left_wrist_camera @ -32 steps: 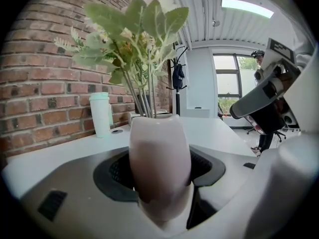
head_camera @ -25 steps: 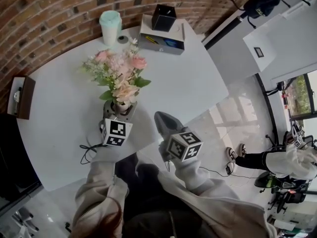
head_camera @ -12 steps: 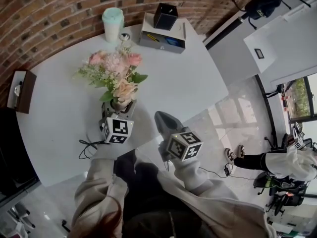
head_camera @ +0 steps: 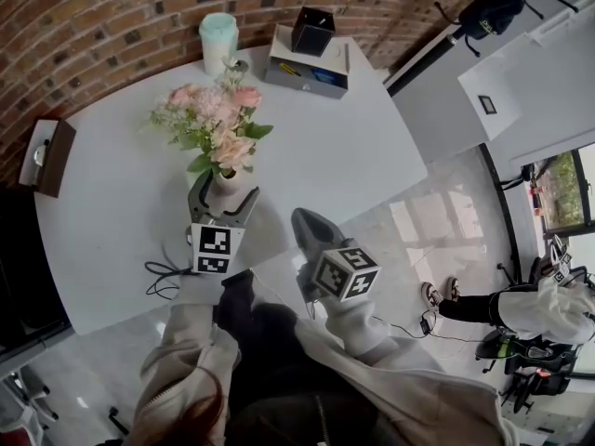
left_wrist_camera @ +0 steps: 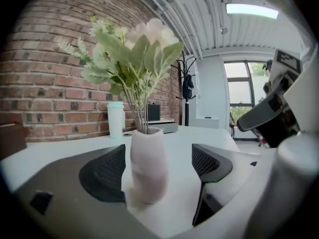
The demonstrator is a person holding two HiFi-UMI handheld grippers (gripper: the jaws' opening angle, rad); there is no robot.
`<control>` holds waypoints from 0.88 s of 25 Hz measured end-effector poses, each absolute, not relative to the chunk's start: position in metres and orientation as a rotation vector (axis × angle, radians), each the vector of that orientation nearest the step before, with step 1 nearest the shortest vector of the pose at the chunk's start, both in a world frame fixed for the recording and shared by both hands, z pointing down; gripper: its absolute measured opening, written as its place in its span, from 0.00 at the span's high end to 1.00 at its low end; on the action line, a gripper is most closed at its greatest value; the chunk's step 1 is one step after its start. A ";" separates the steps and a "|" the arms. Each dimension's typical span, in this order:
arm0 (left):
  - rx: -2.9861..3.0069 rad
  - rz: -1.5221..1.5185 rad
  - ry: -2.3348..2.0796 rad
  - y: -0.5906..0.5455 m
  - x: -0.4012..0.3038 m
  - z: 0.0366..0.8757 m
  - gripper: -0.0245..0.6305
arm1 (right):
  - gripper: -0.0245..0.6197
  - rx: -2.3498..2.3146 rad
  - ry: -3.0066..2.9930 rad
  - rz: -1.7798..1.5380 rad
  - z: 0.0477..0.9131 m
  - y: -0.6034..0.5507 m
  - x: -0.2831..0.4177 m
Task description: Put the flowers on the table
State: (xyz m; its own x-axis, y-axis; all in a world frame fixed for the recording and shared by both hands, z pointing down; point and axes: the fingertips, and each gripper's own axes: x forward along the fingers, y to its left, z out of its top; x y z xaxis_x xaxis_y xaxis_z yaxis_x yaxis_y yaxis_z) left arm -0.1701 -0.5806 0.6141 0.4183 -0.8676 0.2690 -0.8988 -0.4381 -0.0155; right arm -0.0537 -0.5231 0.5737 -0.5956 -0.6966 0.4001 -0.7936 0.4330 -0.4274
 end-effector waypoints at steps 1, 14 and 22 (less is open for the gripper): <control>2.515 0.324 -1.577 -0.572 -0.170 0.610 0.36 | 0.96 1.322 -2.519 0.887 0.573 -0.519 -0.052; 2.290 0.230 -1.615 -0.452 -0.150 0.561 0.79 | 0.96 1.278 -2.640 0.870 0.547 -0.458 -0.042; 2.265 0.181 -1.625 -0.392 -0.107 0.532 0.96 | 0.96 1.267 -2.711 0.800 0.528 -0.407 -0.018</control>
